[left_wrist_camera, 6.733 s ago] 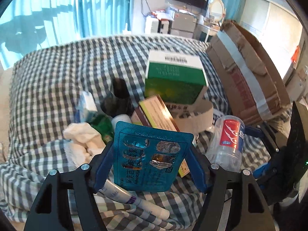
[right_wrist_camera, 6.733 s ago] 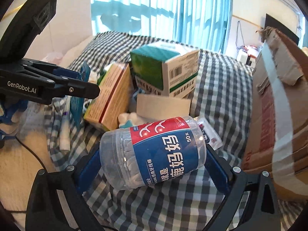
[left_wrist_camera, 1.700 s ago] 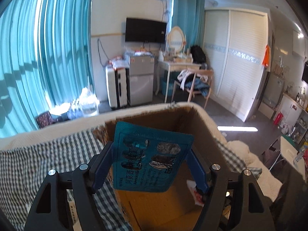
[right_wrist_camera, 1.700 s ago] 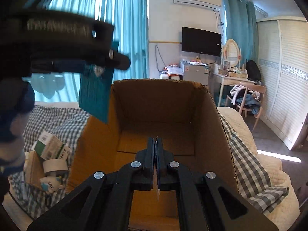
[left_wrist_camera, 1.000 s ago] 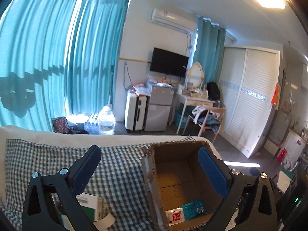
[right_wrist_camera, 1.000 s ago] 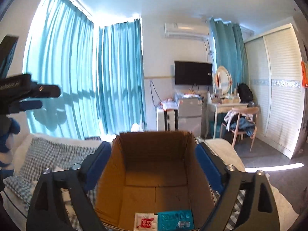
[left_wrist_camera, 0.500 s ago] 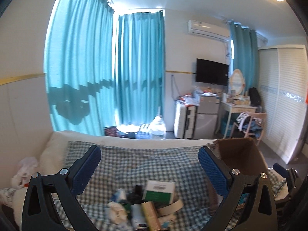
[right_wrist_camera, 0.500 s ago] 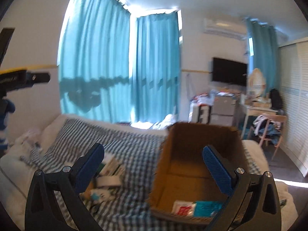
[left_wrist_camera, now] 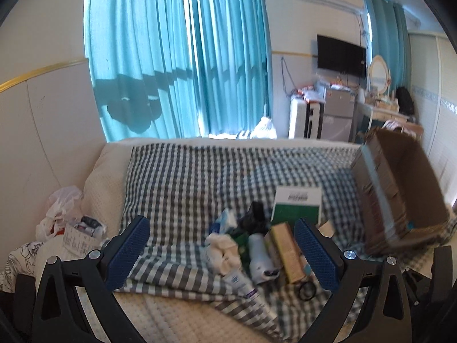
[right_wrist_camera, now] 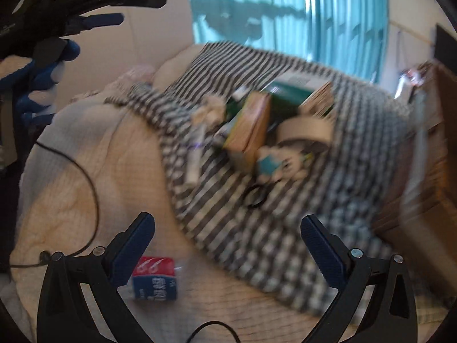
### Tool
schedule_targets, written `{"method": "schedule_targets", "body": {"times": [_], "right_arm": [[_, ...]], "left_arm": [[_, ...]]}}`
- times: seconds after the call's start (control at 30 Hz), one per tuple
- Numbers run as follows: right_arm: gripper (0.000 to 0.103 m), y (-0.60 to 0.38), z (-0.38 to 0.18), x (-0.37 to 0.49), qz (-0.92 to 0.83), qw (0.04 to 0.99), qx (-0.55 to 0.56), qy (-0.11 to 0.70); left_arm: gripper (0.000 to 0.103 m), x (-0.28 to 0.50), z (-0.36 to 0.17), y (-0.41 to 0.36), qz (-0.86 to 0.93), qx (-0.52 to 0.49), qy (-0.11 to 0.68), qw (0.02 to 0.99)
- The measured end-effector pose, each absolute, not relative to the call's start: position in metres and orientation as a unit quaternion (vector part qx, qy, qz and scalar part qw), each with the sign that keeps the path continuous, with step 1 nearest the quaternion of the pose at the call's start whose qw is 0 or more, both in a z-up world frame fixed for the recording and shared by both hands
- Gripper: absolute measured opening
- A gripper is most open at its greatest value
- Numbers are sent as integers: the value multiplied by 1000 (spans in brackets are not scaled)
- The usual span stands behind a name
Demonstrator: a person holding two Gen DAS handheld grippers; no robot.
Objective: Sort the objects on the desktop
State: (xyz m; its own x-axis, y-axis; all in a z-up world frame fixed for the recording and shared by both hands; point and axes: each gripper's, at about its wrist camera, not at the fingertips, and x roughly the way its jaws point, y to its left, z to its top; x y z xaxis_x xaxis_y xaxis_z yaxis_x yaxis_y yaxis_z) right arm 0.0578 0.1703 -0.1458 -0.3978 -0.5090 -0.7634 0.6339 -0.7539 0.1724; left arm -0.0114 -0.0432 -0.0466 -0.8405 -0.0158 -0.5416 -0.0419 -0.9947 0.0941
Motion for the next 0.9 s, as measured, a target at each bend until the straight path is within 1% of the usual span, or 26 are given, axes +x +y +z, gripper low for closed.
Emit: {"method": "schedule_targets", "body": {"times": [0.1,0.17,0.3,0.4,0.53,0.73,0.8,0.83,0.87,0.9], "right_arm": [[103,156,-166,63,-798,374,465,88],[103,146,-178,70,-773,398,484,102],[103,131,-204,77,-715,460,520,86],[103,123,-217,76,-697,478,530,68],[103,114,-222,80,-686,489,533,82],[103,109,-243,76,-659,481,575,66],[103,100,-258,81,-656,448,595,122],[103,97,-263,83,-656,439,599,136],[102,97,-262,82,-663,436,593,136],[89,98,-259,79,-676,426,586,139]], "left_arm": [[103,-22,-69,-50,950,-303,69,-11],[103,-27,-82,-57,945,-319,65,-19],[103,-30,-91,-68,942,-333,41,-16],[103,-32,-95,-68,940,-338,37,-12],[103,-35,-102,-60,936,-348,41,-8],[103,-39,-109,-52,933,-358,40,-3],[103,-40,-108,-50,933,-357,42,0],[103,-39,-106,-48,934,-356,42,2],[103,-38,-105,-46,934,-354,44,5],[103,-37,-104,-45,935,-352,46,7]]}}
